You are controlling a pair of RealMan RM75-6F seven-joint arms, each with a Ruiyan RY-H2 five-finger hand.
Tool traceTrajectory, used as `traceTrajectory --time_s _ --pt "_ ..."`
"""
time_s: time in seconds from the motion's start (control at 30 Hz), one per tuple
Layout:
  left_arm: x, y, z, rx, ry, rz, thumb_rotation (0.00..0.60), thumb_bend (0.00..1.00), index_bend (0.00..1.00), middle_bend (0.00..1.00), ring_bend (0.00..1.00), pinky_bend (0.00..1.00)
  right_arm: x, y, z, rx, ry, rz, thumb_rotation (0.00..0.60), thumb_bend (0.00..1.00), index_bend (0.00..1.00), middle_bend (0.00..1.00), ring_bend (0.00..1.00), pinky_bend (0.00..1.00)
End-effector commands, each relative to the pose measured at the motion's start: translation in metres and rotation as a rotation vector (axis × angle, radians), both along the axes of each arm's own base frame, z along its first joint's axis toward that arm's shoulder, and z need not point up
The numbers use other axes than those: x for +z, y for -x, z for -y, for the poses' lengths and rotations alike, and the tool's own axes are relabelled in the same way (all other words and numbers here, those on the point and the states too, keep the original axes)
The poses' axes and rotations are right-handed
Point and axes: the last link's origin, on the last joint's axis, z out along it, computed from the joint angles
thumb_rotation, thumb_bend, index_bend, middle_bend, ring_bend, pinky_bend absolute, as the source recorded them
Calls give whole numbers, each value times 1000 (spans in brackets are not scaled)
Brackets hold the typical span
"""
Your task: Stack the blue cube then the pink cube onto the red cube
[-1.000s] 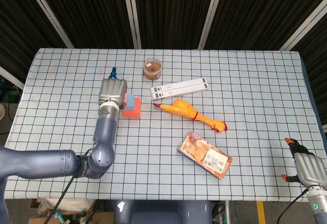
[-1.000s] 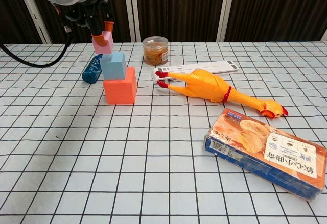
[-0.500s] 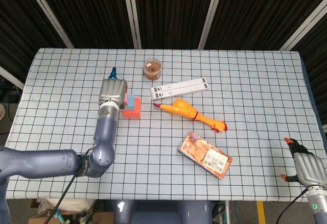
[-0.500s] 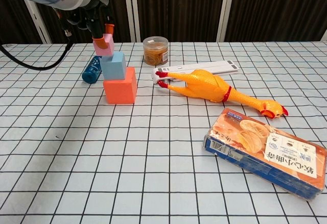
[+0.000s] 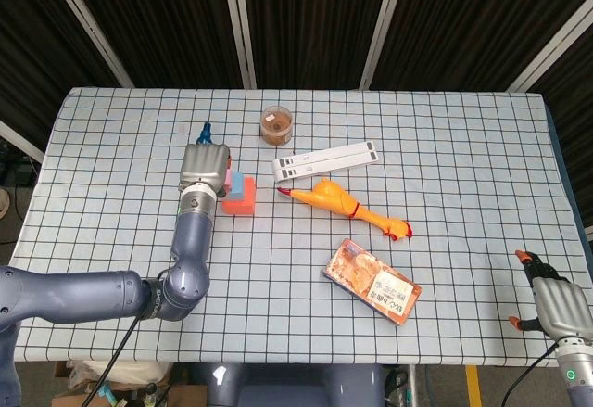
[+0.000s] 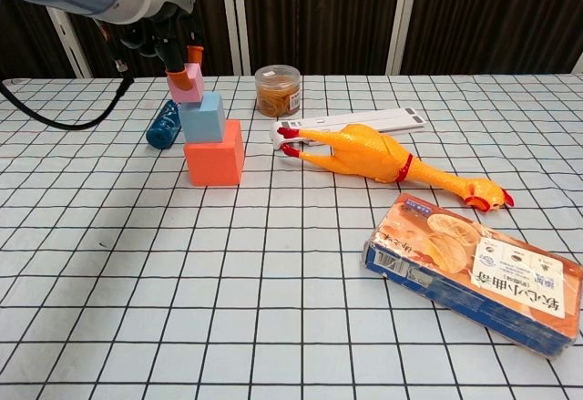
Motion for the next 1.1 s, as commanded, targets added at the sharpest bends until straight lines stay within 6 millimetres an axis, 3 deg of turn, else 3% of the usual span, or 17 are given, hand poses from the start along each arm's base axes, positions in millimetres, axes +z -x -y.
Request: traceTrajectory --time_s 0.03,1.1 --pt "-2 1 0 1 2 5 600 445 611 917 788 862 0 0 0 -1 1 -1 600 129 63 96 178 340" --pt "-5 -2 0 -3 4 16 600 443 551 915 787 862 0 1 0 -5 -1 -3 600 128 63 96 178 340"
